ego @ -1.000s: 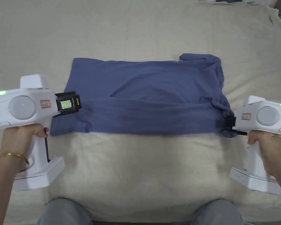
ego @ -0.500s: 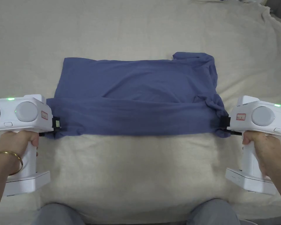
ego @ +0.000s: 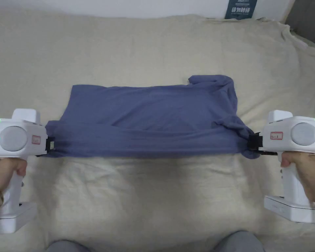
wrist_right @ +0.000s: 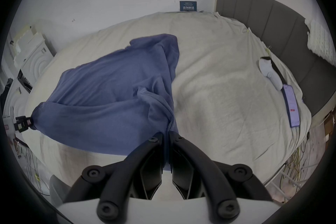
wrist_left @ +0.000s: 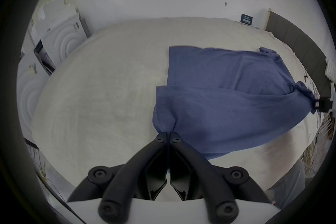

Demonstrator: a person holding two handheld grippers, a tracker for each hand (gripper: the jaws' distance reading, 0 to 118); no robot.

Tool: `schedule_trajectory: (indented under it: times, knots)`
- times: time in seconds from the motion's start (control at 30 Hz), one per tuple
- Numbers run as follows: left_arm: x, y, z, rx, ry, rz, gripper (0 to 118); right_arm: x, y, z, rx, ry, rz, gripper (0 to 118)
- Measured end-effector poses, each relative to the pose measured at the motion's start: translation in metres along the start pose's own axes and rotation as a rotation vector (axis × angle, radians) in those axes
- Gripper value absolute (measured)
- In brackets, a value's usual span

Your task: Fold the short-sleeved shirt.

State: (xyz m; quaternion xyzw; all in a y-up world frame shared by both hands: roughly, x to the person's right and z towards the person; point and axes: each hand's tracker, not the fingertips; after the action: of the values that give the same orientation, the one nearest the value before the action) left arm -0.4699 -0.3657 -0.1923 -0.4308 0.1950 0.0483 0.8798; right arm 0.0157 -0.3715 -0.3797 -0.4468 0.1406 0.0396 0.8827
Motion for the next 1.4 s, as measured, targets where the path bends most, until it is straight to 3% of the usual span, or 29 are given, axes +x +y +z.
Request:
schedule_trajectory:
  times: [0.37, 0.7, 0.77, 0.8, 0.83, 0.87, 0.9, 1.1, 1.33, 1.37, 1.4]
  knots:
    - [-0.007, -0.072, 0.059, 0.034, -0.033, -0.020, 0, 0.012, -0.054, 0.055, 0.000, 0.006, 0.100, 6]
    - [-0.005, -0.130, 0.016, -0.103, -0.043, 0.111, 1, 0.019, -0.112, 0.020, -0.086, -0.026, 0.012, 7]
    - [-0.006, -0.130, 0.020, -0.095, -0.010, 0.125, 33, 0.019, -0.112, 0.021, -0.090, -0.039, 0.019, 21]
    - [-0.009, -0.129, 0.022, -0.097, -0.014, 0.121, 70, 0.020, -0.111, 0.023, -0.086, -0.046, 0.028, 50]
    - [-0.012, -0.128, 0.025, -0.092, -0.017, 0.126, 94, 0.021, -0.109, 0.027, -0.079, -0.046, 0.034, 75]
    - [-0.016, -0.124, 0.030, -0.070, -0.015, 0.136, 110, 0.022, -0.106, 0.033, -0.073, -0.052, 0.038, 96]
    - [-0.018, -0.120, 0.038, -0.043, -0.007, 0.140, 117, 0.024, -0.101, 0.041, -0.057, -0.051, 0.043, 103]
    - [-0.022, -0.066, 0.081, 0.153, -0.031, 0.204, 117, 0.023, -0.064, 0.096, 0.199, -0.050, 0.040, 103]
    - [0.014, -0.035, 0.114, 0.432, -0.052, 0.211, 115, -0.012, -0.053, 0.145, 0.513, -0.001, 0.045, 103]
    - [0.019, -0.034, 0.115, 0.446, -0.056, 0.212, 111, -0.017, -0.053, 0.148, 0.531, 0.007, 0.054, 103]
    - [0.024, -0.033, 0.116, 0.467, -0.059, 0.212, 99, -0.021, -0.054, 0.149, 0.530, 0.008, 0.051, 103]
